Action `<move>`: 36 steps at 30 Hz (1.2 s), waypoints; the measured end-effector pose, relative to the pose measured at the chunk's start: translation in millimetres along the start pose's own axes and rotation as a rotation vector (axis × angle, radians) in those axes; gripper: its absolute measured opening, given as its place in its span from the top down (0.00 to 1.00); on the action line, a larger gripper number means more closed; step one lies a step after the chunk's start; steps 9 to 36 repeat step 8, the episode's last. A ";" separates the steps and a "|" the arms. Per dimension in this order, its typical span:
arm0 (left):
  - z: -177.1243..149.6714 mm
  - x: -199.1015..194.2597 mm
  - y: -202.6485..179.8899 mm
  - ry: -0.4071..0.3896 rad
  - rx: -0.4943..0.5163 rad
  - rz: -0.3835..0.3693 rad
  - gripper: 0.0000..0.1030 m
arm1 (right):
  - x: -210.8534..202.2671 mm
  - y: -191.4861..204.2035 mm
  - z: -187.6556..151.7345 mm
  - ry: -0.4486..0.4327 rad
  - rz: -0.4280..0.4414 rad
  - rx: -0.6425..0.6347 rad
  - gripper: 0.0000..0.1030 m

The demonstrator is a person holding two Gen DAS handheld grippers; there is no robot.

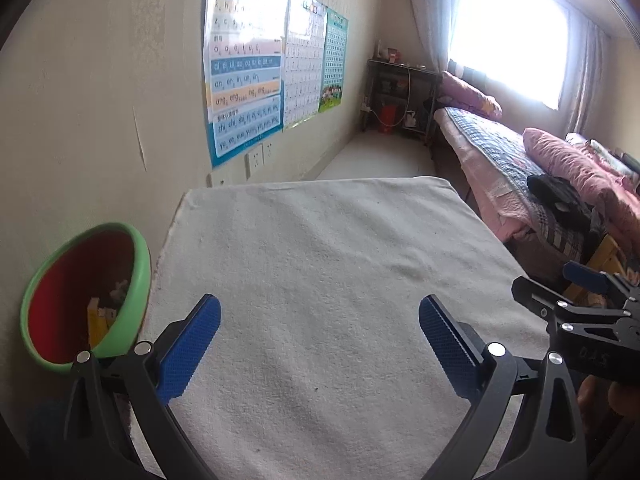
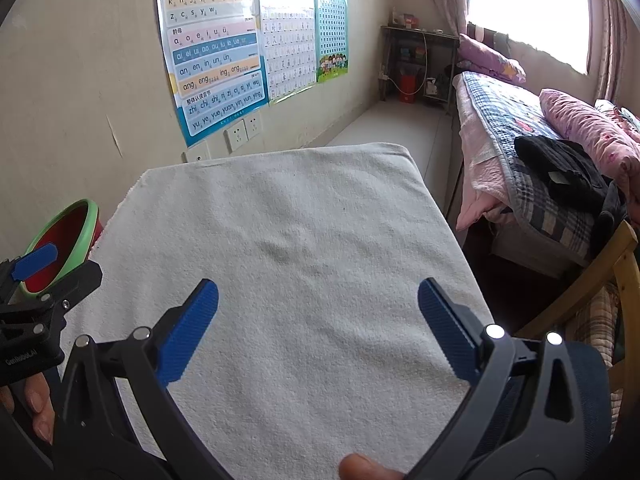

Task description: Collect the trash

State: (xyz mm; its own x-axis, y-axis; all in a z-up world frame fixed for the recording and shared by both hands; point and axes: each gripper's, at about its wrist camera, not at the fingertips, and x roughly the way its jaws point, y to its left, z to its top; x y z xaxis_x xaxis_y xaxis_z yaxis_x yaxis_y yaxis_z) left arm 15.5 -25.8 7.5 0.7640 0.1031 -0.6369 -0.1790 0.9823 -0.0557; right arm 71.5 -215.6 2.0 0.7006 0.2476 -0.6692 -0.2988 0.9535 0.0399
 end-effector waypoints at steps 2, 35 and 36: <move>1.0 2.6 -2.0 0.013 0.008 -0.005 0.08 | 0.6 0.2 -0.7 0.001 -0.001 -0.001 0.05; 1.4 5.0 -5.7 0.028 0.032 0.025 0.08 | -0.5 -0.5 -1.2 0.002 -0.001 -0.004 0.05; 1.4 5.0 -5.7 0.028 0.032 0.025 0.08 | -0.5 -0.5 -1.2 0.002 -0.001 -0.004 0.05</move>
